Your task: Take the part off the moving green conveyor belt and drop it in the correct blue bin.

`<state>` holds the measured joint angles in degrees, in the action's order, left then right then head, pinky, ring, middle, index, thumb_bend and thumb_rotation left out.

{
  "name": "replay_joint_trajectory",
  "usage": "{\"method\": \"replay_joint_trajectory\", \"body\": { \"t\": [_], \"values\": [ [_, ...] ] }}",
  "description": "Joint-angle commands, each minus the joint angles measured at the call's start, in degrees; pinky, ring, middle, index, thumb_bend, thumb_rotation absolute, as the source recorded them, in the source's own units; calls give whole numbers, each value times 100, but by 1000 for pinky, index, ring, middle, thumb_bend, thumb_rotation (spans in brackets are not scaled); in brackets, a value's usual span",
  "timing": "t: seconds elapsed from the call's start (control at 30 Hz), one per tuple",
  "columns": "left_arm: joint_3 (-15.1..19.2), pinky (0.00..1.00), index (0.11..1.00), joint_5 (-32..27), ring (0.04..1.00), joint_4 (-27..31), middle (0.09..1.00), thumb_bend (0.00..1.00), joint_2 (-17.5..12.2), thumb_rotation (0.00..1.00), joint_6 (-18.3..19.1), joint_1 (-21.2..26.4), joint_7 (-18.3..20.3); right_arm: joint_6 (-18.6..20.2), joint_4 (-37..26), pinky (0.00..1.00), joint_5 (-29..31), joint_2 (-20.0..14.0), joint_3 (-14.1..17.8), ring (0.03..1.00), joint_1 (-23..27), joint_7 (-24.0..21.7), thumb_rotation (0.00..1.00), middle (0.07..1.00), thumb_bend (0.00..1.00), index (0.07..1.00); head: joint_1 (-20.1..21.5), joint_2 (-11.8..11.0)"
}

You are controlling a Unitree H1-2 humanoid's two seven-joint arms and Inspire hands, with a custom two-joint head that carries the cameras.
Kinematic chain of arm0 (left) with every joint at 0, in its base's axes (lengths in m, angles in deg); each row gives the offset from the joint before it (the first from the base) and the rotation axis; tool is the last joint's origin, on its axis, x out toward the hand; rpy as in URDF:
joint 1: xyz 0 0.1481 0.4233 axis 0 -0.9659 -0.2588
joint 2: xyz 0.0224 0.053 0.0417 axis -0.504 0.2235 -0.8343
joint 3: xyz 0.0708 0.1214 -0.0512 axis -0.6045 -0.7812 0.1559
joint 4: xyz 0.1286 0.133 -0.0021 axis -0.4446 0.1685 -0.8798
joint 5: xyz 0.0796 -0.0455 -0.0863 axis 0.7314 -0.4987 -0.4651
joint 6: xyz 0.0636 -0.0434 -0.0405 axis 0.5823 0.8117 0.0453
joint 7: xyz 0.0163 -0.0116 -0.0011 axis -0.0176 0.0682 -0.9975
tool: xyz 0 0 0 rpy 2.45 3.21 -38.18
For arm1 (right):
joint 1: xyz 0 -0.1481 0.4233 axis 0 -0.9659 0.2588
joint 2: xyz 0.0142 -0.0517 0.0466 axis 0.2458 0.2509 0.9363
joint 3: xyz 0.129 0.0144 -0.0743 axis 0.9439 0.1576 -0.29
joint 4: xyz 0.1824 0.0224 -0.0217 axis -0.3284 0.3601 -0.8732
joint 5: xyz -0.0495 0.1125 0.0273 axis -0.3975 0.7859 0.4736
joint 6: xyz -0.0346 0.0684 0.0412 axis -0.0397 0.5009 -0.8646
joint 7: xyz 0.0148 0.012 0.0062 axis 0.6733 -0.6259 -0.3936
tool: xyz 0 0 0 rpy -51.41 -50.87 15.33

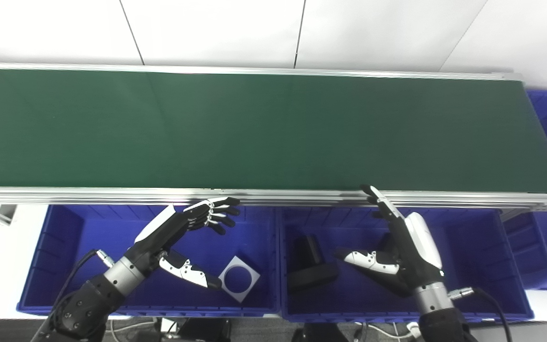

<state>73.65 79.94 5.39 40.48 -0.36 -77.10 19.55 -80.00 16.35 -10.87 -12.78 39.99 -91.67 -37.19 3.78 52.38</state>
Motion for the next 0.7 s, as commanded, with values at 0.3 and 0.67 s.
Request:
{"method": "replay_joint_trajectory", "body": {
  "t": [0.3,0.67],
  "values": [
    [158,701,892,-188,802,-104,859,944,135,210,-187,-18,-52,-339,-205,723,551,-37,-225,865,-80,-367,602,943,844,973,-327,-260],
    [287,754,945,-88,869,-161,918,891,443,224,-185,-93,-226,-400,-185,726,870,-212,-262,841,-53,-764,509,912,911,961,-914,-442]
  ]
}}
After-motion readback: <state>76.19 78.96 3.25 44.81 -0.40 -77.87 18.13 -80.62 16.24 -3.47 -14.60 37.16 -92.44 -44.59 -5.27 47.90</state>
